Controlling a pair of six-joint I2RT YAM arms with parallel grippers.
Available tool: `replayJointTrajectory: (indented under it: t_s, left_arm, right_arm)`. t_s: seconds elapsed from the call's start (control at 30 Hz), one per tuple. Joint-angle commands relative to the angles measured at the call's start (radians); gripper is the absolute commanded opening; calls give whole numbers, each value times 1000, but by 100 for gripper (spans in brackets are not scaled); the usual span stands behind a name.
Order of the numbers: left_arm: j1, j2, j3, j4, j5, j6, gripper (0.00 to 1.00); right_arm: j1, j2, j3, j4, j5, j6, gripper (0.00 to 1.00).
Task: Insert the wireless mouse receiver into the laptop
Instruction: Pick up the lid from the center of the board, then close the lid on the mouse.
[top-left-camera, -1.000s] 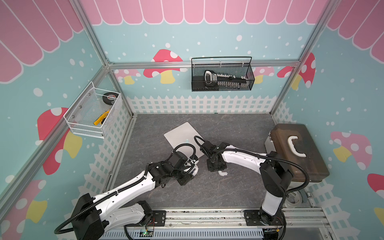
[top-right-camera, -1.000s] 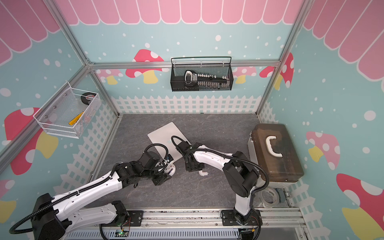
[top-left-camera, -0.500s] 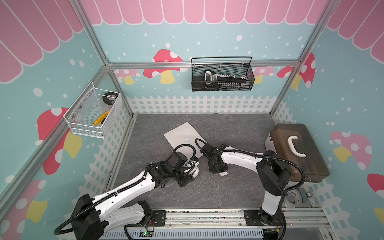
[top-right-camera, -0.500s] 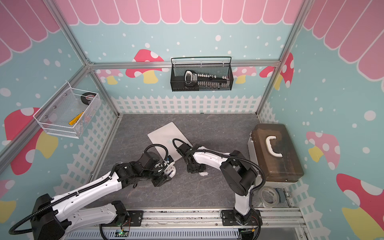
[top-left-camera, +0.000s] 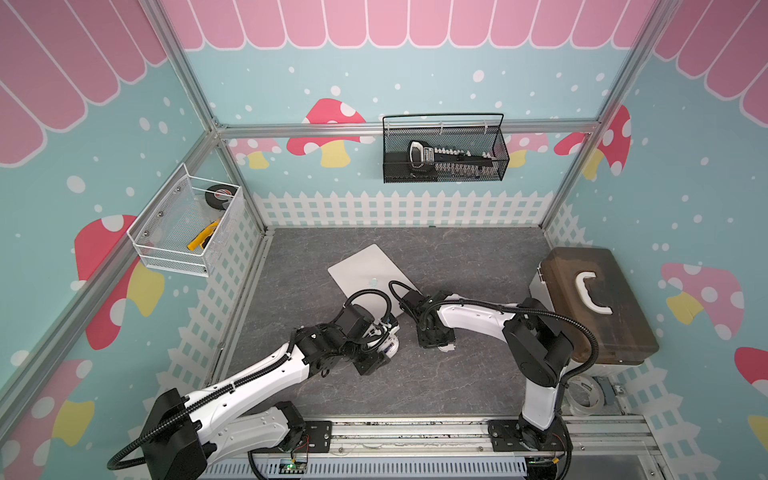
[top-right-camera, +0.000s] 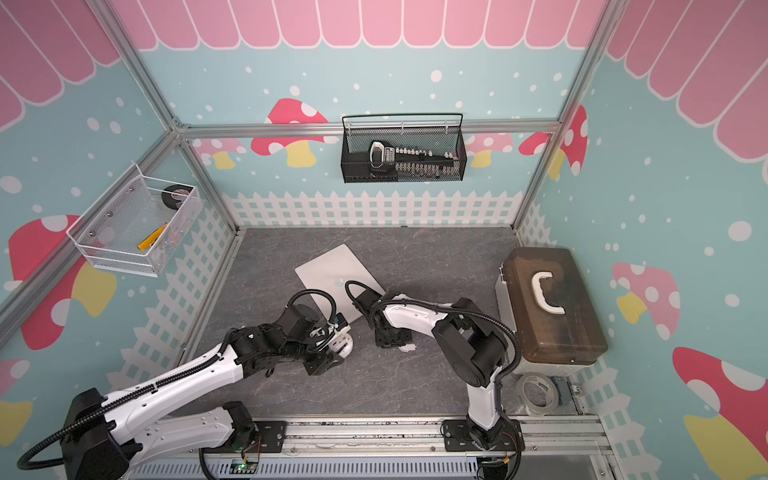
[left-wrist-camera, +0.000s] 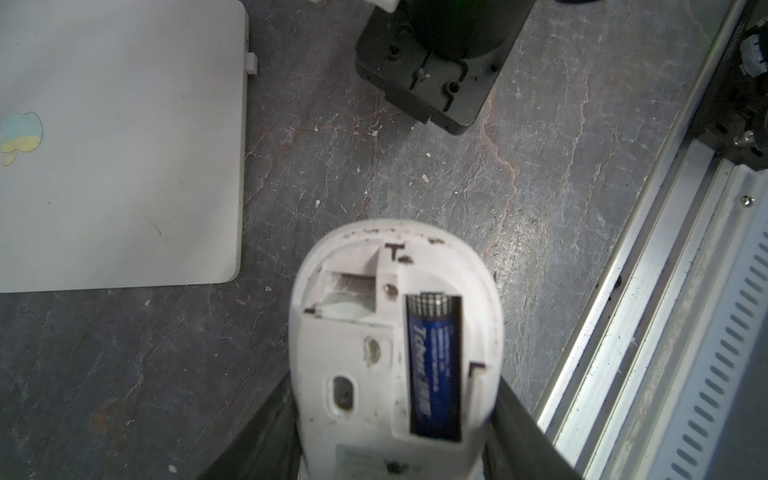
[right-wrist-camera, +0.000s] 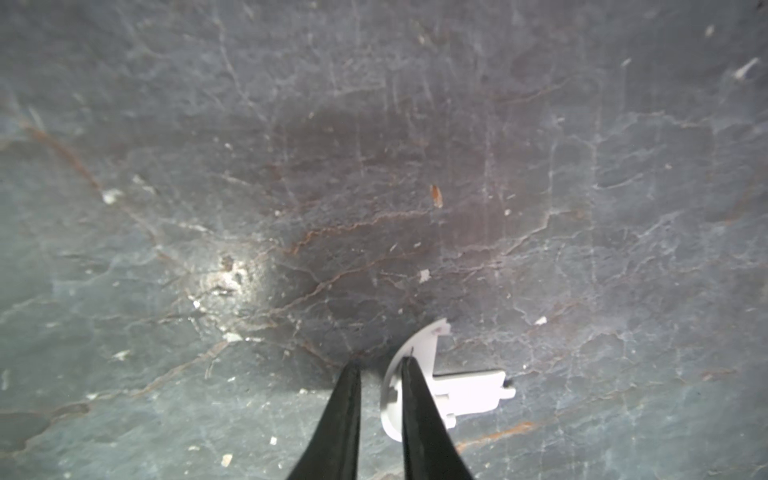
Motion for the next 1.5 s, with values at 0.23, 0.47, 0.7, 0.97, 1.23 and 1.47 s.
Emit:
replayJointTrajectory:
  t_s: [0.23, 0.47, 0.7, 0.97, 1.23, 1.47]
  left_arm:
    - [-6, -69, -14, 33, 31, 30, 50]
    - [-24, -84, -18, 93, 11, 64, 48]
    - [-32, -49, -17, 173, 0, 132, 48]
    - [-32, 75, -4, 300, -44, 247, 46]
    - [-16, 161, -63, 509, 47, 351, 46]
    - [28, 221, -51, 595, 113, 381, 46]
  right_arm:
    - [-5, 0, -31, 26, 2, 2, 10]
    - [-92, -201, -27, 86, -126, -91, 6]
    - [-326, -447, -57, 172, -501, -154, 6]
    - [-462, -566, -144, 396, -1001, -41, 6]
    - [-473, -640, -282, 564, -1233, 50, 7]
    - [-473, -665, -319, 718, -1330, 163, 8]
